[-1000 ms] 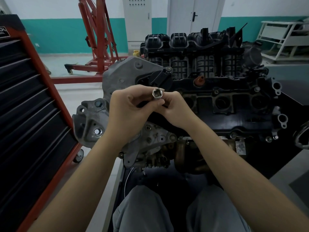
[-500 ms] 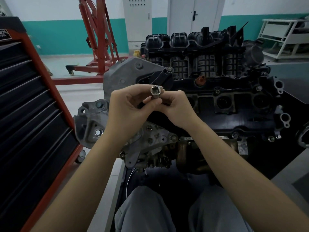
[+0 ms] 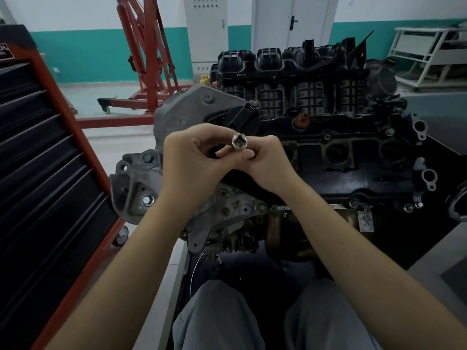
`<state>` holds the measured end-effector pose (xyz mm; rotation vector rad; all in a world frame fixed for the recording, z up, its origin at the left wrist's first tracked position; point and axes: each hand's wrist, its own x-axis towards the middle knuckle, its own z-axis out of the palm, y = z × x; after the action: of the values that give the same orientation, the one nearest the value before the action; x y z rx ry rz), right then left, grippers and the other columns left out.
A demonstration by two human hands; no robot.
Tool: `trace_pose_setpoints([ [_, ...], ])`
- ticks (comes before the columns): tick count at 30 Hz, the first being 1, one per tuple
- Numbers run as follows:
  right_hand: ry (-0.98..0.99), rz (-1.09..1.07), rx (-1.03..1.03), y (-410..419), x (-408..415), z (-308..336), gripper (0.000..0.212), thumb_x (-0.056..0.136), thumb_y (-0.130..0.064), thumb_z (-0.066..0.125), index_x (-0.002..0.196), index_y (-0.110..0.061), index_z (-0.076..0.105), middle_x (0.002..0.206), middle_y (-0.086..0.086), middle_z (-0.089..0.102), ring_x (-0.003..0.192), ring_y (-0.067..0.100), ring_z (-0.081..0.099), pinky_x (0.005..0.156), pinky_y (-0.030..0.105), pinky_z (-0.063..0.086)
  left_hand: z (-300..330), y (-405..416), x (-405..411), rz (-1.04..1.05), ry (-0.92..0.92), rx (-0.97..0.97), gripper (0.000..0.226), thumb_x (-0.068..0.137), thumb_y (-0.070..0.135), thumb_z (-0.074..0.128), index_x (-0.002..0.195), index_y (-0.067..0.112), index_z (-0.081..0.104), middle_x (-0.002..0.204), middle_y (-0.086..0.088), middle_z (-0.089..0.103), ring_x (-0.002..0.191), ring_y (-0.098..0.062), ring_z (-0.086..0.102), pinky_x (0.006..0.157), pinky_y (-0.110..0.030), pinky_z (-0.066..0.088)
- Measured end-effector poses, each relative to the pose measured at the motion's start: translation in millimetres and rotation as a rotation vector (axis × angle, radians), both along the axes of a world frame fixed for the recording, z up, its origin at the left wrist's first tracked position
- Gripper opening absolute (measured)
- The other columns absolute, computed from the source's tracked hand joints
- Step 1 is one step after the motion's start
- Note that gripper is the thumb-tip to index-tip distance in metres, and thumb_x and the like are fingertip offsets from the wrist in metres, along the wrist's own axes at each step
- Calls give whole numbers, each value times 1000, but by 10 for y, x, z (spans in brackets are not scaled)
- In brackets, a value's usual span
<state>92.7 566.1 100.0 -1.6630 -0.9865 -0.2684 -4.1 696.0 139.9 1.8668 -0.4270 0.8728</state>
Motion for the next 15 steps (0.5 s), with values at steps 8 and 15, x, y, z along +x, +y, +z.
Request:
trace_pose_setpoints([
  [8,48,74,9,11,-46,27,26,84,-5,64,97,-26,69,89,-17,72,93,4,68,82,21,52,-19,-3,-14,-110,35,-23,31,75,-8,74,102,7,69,92,-5,72,88,-15,71,83,-30,56],
  [15,26,80,14,6,-26,21,19,86,-1,67,104,-2,70,100,8,73,99,19,68,89,38,54,-36,-59,-10,21,-13,-103,27,73,-4,78,98,6,71,87,-1,72,82,-10,71,78,-22,56],
])
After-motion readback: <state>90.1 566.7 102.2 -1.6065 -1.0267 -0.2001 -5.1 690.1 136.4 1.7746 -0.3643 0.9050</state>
